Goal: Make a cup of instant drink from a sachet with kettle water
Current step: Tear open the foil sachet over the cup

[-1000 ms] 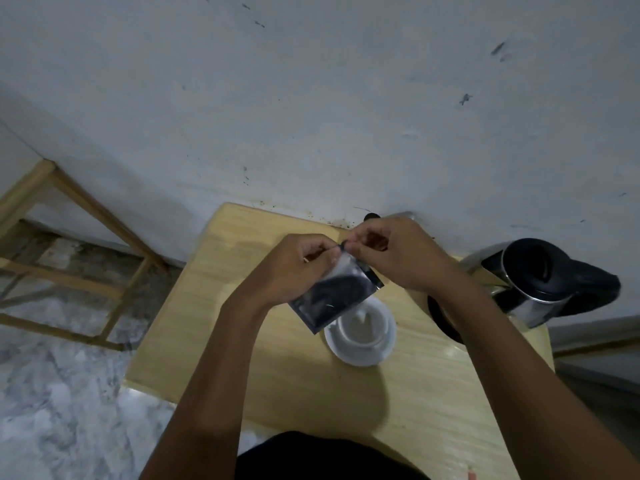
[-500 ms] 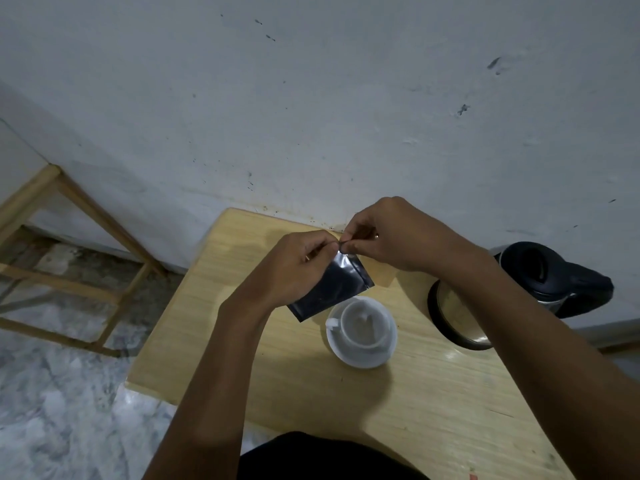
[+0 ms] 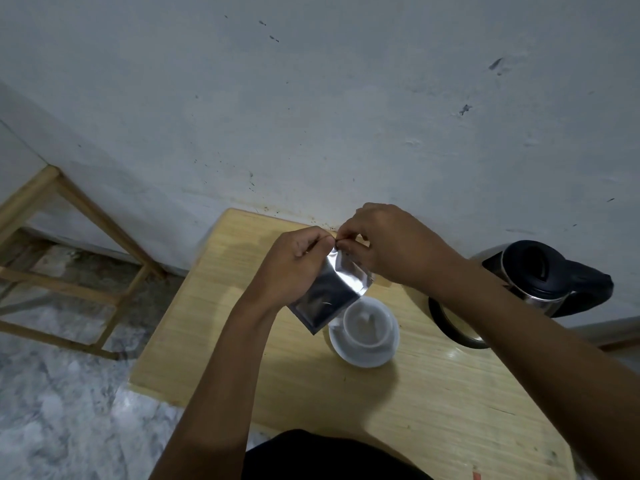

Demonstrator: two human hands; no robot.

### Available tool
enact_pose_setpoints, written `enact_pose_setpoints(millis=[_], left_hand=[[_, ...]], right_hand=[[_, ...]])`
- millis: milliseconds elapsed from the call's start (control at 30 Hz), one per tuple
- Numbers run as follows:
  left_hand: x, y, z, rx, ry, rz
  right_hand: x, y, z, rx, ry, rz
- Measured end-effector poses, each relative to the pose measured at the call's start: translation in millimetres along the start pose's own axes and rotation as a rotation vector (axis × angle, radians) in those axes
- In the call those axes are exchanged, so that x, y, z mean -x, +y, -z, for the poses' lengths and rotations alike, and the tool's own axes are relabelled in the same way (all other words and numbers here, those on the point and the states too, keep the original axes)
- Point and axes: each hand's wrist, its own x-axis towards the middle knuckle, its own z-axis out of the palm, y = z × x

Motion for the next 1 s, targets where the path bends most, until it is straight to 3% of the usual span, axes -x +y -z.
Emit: enact_pose_setpoints(millis=[267,467,567,900,1000], left_hand=[[2,3,-2,0.023,0.065,0.013],[3,6,3,-0.16,-0.014,-0.118],[0,8,5,-0.2,-0.008,-0.165],[2,18,7,0.1,0.044,-0.07],[5,19,10,0.195,0.012,-0.031]], right_hand=[[6,-3,-12,0.096,0.223,0.194],[6,2,1,-0.061,0.118,0.071],[4,5,0,-0.067,0.146,0.111],[8,4,-7,0.112,0.454,0.367],[8,6,-10,0.144,0.46,0.389]])
